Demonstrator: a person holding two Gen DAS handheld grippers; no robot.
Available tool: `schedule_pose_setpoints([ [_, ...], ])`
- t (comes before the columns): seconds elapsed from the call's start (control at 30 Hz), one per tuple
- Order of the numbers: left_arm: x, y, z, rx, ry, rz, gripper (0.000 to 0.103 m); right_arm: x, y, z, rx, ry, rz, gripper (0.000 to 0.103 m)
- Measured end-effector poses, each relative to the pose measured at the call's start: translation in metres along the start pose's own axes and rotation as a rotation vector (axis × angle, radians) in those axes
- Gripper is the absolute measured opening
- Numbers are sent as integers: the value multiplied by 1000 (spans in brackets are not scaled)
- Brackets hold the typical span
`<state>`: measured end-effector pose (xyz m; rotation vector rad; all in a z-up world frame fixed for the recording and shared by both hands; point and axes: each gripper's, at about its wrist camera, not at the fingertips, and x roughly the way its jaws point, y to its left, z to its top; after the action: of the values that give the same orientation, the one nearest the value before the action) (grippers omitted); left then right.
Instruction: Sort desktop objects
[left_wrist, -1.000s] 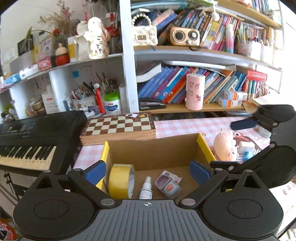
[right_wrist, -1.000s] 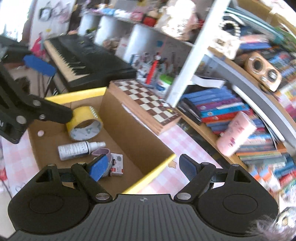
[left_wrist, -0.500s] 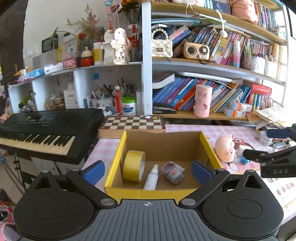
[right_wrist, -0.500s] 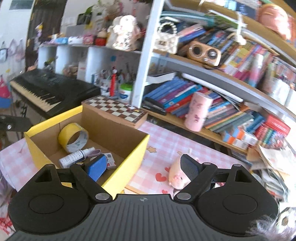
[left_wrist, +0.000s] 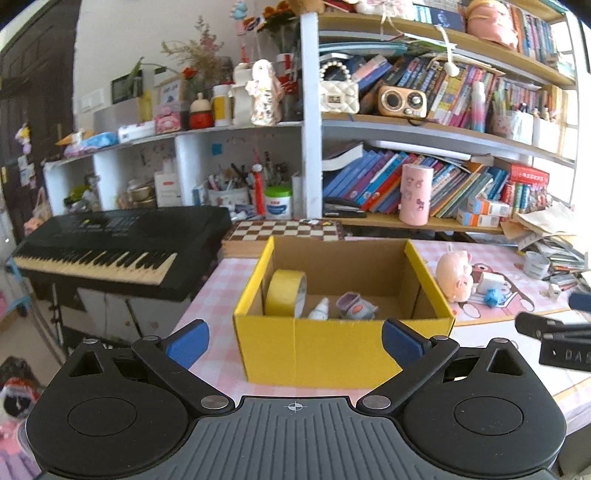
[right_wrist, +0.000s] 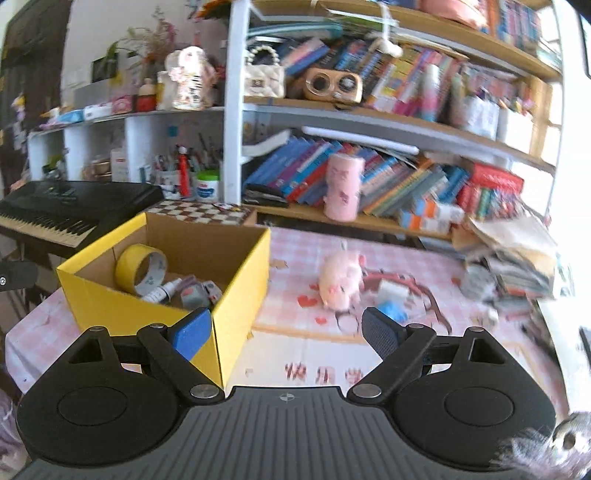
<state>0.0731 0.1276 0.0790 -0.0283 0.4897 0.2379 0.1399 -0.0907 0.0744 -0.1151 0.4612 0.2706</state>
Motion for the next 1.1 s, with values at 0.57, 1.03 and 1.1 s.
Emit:
schedule_pose_setpoints([
  [0.57,-22,-8,-53,-20,68,38,101,-37,23,-54,-19,30,-16,88],
  [1.03,-29,-25,-69,33,118,-57,101,-54,23,-73,-20,82,-38,92],
  [1.1,-27,-27,-70,32,127,-71,101,-56,20,-75,-14,92,-48,92],
])
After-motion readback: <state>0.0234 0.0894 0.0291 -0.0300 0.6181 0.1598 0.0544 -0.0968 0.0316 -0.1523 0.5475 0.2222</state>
